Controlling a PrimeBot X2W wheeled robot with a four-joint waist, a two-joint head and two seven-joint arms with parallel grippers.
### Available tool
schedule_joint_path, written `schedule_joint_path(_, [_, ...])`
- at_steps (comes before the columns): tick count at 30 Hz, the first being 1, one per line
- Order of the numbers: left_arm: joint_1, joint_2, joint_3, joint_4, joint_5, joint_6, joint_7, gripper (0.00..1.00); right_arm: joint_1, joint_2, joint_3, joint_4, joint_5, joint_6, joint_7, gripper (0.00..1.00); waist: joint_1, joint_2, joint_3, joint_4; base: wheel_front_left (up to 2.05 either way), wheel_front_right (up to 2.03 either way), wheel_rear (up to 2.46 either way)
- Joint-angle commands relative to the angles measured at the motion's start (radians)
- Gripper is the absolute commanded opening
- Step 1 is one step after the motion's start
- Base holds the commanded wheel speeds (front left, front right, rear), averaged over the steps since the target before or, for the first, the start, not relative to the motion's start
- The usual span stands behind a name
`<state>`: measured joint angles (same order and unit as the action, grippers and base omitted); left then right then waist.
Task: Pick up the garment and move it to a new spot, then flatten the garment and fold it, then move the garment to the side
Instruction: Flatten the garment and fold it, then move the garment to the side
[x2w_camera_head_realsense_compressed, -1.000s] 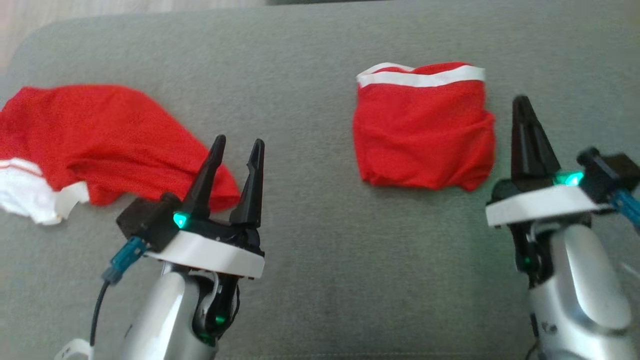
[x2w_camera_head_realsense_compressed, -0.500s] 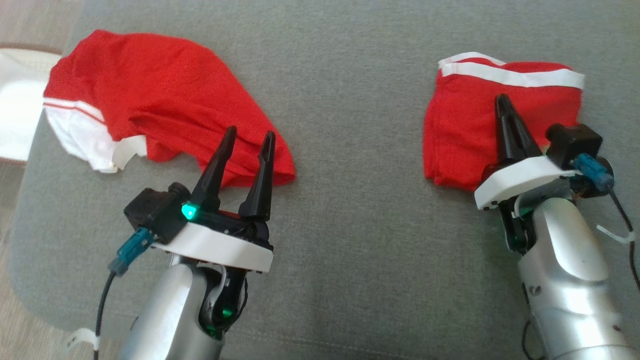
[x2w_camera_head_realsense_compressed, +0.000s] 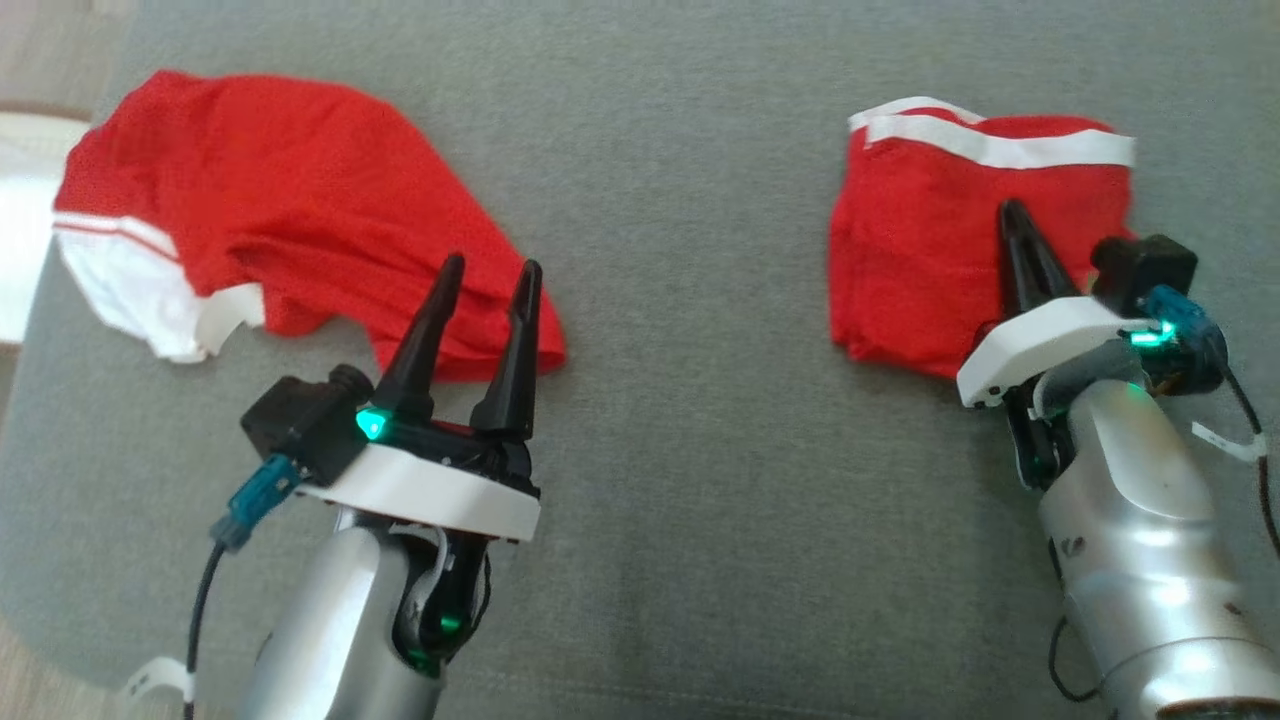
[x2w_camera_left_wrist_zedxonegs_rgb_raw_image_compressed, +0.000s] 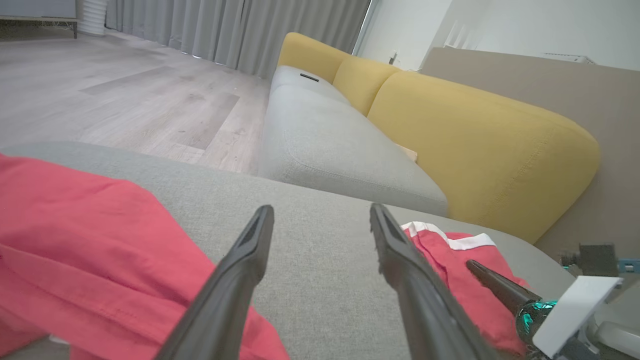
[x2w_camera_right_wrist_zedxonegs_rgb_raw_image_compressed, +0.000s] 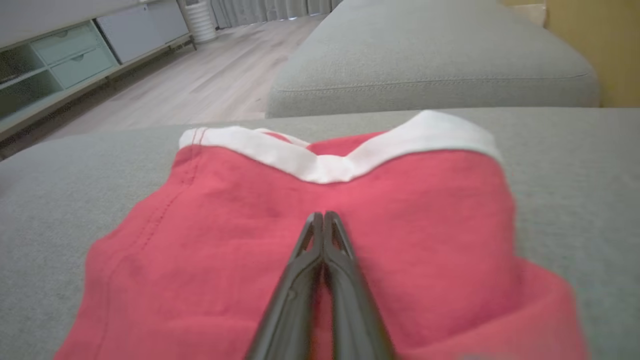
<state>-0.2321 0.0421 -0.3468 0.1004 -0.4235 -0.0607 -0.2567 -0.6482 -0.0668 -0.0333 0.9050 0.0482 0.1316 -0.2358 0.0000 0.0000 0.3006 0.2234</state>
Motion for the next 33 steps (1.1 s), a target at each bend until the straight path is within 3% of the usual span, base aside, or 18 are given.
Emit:
schedule_joint_path(1, [-0.028, 0.008, 0.036, -0.028, 0.01, -0.001, -0.005, 1.0, -0.021, 0.015, 0.029, -0.03, 0.015, -0.001, -0.017, 0.0, 0.0, 0.0, -0.02, -0.026, 0.0, 0.0, 0.0])
schedule_joint_path(4, [-0.023, 0.008, 0.052, -0.03, 0.017, -0.003, -0.005, 1.0, -0.004, 0.016, 0.053, -0.073, 0.067, -0.001, -0.023, 0.0, 0.0, 0.0, -0.047, -0.064, 0.0, 0.0, 0.0])
schedule_joint_path(5, [-0.021, 0.008, 0.057, -0.032, 0.018, -0.004, -0.005, 1.0, 0.005, 0.016, 0.057, -0.097, 0.078, -0.001, -0.024, 0.65, 0.0, 0.0, -0.055, -0.076, 0.0, 0.0, 0.0])
schedule_joint_path(6, [-0.018, 0.008, 0.063, -0.033, 0.02, -0.005, -0.005, 1.0, 0.017, 0.016, 0.061, -0.124, 0.096, -0.001, -0.025, 1.0, 0.0, 0.0, -0.066, -0.089, 0.0, 0.0, 0.0])
schedule_joint_path(13, [0.017, 0.008, 0.101, -0.04, 0.032, -0.006, -0.005, 1.0, 0.162, 0.016, 0.087, -0.337, 0.157, -0.001, -0.026, 1.0, 0.0, 0.0, -0.129, -0.175, 0.0, 0.0, 0.0])
schedule_joint_path(21, [0.049, 0.008, 0.11, -0.032, 0.04, -0.014, -0.005, 1.0, 0.334, 0.015, 0.061, -0.534, 0.147, -0.001, -0.006, 1.0, 0.0, 0.0, -0.158, -0.227, 0.0, 0.0, 0.0])
schedule_joint_path(33, [0.068, 0.008, 0.102, -0.01, 0.036, -0.022, -0.005, 1.0, 0.419, 0.016, 0.029, -0.628, 0.168, -0.001, 0.049, 1.0, 0.0, 0.0, -0.144, -0.236, 0.0, 0.0, 0.0])
